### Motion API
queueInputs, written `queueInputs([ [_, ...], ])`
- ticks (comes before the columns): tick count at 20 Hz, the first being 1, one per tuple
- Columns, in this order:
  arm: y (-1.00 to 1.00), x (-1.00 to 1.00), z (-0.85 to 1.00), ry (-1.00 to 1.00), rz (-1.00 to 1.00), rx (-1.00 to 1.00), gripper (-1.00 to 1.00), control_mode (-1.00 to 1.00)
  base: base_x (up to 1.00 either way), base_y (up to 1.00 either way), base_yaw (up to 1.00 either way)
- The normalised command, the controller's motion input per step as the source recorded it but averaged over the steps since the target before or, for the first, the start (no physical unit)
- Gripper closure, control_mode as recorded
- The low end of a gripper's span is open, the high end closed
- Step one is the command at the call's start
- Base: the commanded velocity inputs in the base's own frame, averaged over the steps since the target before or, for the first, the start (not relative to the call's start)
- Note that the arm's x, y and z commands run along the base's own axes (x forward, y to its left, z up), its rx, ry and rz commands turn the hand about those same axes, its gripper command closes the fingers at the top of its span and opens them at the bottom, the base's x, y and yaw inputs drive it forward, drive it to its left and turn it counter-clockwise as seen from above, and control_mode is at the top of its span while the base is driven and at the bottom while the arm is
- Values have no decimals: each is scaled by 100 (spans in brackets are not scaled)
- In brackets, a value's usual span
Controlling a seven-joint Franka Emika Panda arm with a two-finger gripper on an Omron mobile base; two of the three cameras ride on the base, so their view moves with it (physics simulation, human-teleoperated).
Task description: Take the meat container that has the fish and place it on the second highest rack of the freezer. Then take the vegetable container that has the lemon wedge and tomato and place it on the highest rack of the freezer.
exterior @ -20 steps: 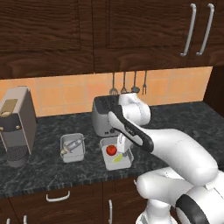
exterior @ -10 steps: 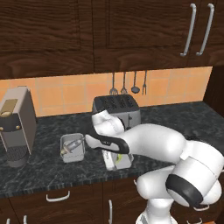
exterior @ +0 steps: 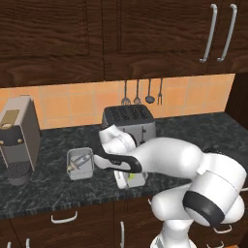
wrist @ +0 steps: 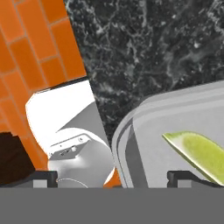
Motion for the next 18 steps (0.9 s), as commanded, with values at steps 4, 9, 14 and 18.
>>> queueInputs([
  [4,-8,-4,-30,-12,6,3,-100,-100,0,0,0],
  [9,-2,0,-17,-6,10,2,100,-100,0,0,0],
  [14,-8,0,-17,0,7,0,100,-100,0,0,0],
  [18,-8,-23,27,-1,7,5,100,-100,0,0,0],
])
